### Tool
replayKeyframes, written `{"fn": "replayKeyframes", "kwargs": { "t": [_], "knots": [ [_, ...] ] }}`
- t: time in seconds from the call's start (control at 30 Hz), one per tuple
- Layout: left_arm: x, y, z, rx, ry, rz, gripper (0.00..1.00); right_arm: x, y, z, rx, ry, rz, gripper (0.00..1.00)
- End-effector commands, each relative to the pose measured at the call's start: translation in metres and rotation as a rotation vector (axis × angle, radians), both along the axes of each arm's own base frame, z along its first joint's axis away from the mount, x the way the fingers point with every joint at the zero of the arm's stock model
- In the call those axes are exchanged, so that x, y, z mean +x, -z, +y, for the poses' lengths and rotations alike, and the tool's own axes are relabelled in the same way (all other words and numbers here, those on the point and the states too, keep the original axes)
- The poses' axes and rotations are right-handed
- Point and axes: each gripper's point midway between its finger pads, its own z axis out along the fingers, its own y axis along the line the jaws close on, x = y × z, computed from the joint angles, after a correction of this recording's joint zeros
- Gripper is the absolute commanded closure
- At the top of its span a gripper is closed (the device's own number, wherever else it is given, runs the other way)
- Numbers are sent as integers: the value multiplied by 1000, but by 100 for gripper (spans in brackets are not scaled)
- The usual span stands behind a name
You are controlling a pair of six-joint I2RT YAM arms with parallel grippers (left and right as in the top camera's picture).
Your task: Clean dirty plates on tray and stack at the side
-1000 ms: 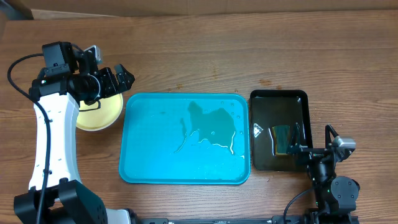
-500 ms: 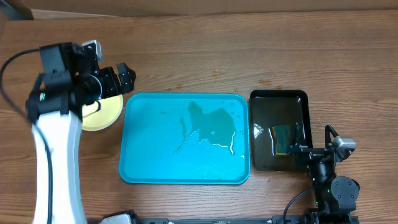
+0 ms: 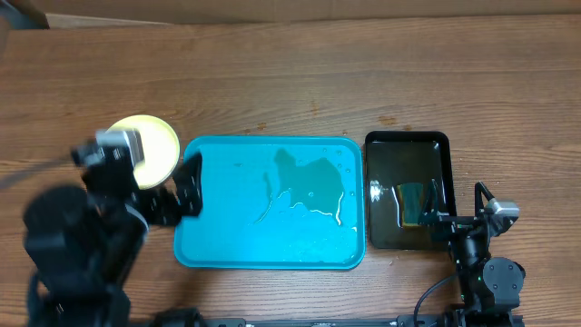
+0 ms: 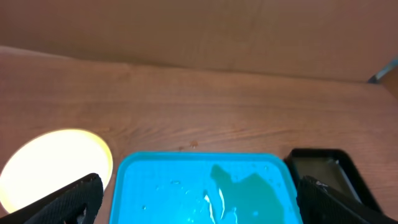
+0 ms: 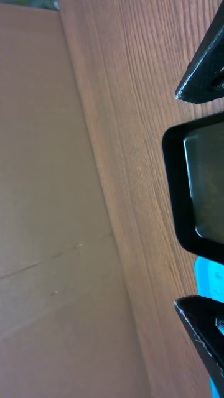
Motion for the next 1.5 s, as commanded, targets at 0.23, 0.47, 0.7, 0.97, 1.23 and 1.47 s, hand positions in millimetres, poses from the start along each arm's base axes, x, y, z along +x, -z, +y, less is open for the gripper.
{"fn": "replayKeyframes", "kwargs": {
  "t": [0.23,0.47,0.7,0.97,1.23,1.47],
  "knots": [
    [-2,12,3,-39,-42,-445,0,0,1,-1,-7,6,-8,0],
    [-33,-24,16,-16,-118,-930,0,0,1,-1,-7,6,-8,0],
    [-21,30,45,-189,-283,-877,0,0,1,-1,-7,6,-8,0],
    [6,114,59,-190,-377,-646,0,0,1,-1,-7,6,-8,0],
    [11,186,60,-110,-398,-354,0,0,1,-1,-7,6,-8,0],
    [12,187,55,-93,-363,-351,0,0,1,-1,-7,6,-8,0]
  ]
}}
